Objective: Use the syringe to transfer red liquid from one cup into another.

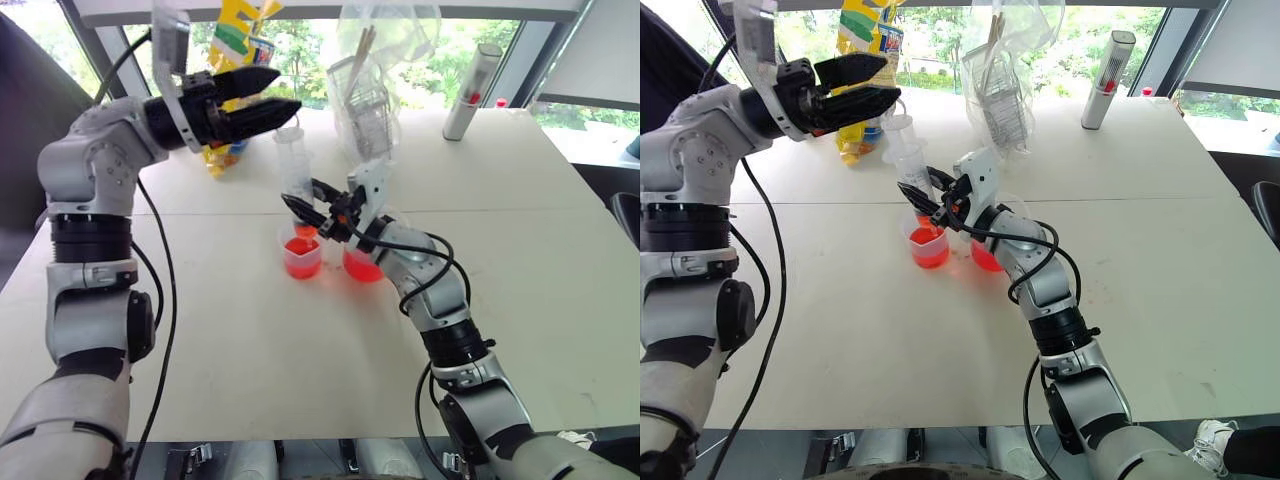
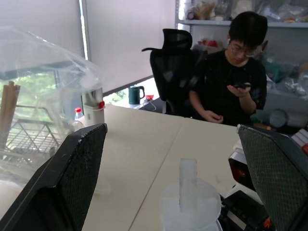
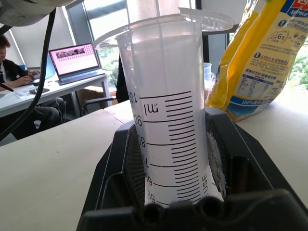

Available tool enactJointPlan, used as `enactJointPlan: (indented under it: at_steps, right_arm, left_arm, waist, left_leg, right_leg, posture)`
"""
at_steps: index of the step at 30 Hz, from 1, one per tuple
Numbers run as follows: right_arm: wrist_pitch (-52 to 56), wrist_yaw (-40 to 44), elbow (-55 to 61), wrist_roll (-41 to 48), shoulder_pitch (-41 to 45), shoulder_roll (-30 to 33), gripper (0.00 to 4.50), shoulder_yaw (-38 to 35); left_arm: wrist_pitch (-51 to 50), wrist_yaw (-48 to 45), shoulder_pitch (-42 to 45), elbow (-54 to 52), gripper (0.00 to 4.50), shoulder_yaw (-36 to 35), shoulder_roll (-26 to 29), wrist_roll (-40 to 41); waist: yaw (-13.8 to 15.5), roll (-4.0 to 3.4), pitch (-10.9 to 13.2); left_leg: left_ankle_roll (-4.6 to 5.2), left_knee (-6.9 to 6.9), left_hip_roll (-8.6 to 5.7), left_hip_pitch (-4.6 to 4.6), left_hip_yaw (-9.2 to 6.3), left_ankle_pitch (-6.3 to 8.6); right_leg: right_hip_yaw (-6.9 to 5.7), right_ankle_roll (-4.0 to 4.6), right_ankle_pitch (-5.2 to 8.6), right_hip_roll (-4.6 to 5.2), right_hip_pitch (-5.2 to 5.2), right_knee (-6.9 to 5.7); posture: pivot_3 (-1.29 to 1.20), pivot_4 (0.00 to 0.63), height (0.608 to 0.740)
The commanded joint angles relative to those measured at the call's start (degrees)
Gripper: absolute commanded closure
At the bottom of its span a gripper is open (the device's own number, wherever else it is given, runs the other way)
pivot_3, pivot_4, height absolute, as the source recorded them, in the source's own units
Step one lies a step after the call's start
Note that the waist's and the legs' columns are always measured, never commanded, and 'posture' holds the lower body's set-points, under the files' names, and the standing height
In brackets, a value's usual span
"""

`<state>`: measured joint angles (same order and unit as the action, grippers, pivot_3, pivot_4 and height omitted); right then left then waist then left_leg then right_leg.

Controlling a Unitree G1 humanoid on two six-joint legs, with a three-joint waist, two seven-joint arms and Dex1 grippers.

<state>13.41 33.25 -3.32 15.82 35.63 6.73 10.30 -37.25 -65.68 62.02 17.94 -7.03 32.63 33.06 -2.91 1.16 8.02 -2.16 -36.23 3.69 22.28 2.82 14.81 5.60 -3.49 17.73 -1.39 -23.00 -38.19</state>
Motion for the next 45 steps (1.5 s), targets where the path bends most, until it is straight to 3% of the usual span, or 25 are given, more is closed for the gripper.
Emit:
enactJointPlan:
  at_steps: [1,2,5,12,21,45]
  right_arm:
    - [-0.8,0.0,2.9,-0.2,0.3,-0.3,3.10,-0.5]
    - [-0.8,0.0,2.9,-0.2,0.3,-0.3,3.10,-0.5]
    - [-0.7,-0.1,3.0,-0.2,0.4,-0.3,3.10,-0.5]
    - [-0.4,-0.1,3.4,-0.2,0.5,-0.2,3.10,-0.4]
    - [3.2,-0.5,7.3,1.5,1.6,0.5,3.10,-2.0]
    - [15.0,-1.6,14.7,9.2,8.1,0.4,3.10,-7.0]
  left_arm:
    - [0.3,-1.0,0.0,-1.1,0.04,1.0,1.4,-0.8]
    - [0.7,-1.0,-0.4,-1.1,0.04,1.4,1.5,-1.1]
    - [1.1,-0.5,-0.6,-0.5,0.93,1.5,1.2,-1.3]
    - [1.3,-0.1,-0.8,-0.1,4.45,1.3,0.5,-1.4]
    - [0.8,-2.3,-5.1,-5.3,4.45,5.4,0.6,-2.7]
    - [1.1,-3.0,-10.7,-9.4,4.45,7.8,1.7,-4.1]
  waist:
    - [0.0,0.00,0.0]
    - [-0.1,0.00,0.0]
    - [-0.1,0.00,0.0]
    - [0.0,0.00,0.0]
    - [-0.2,0.00,0.0]
    - [-0.8,0.00,0.0]
  left_leg:
    - [0.00,0.00,0.00,0.00,0.01,0.00]
    - [0.00,0.00,0.00,0.00,0.00,0.00]
    - [0.00,-0.01,0.00,0.00,0.00,0.00]
    - [0.00,-0.01,0.00,0.01,0.00,0.00]
    - [0.00,0.00,0.03,0.01,-0.01,0.00]
    - [-0.01,0.00,0.02,0.02,-0.03,0.00]
  right_leg:
    - [0.00,0.00,0.00,0.00,0.00,0.00]
    - [0.01,0.00,0.00,0.00,0.00,0.00]
    - [0.01,0.00,0.00,0.01,0.00,-0.01]
    - [0.01,0.00,0.00,0.02,0.00,0.00]
    - [0.04,0.00,0.00,0.04,0.00,0.00]
    - [0.05,0.00,0.00,0.04,0.00,0.00]
  posture:
    - [0.00,0.150,0.739]
    - [0.00,0.150,0.739]
    - [0.00,0.150,0.739]
    - [0.00,0.150,0.739]
    - [0.00,0.150,0.739]
    - [0.00,0.150,0.739]
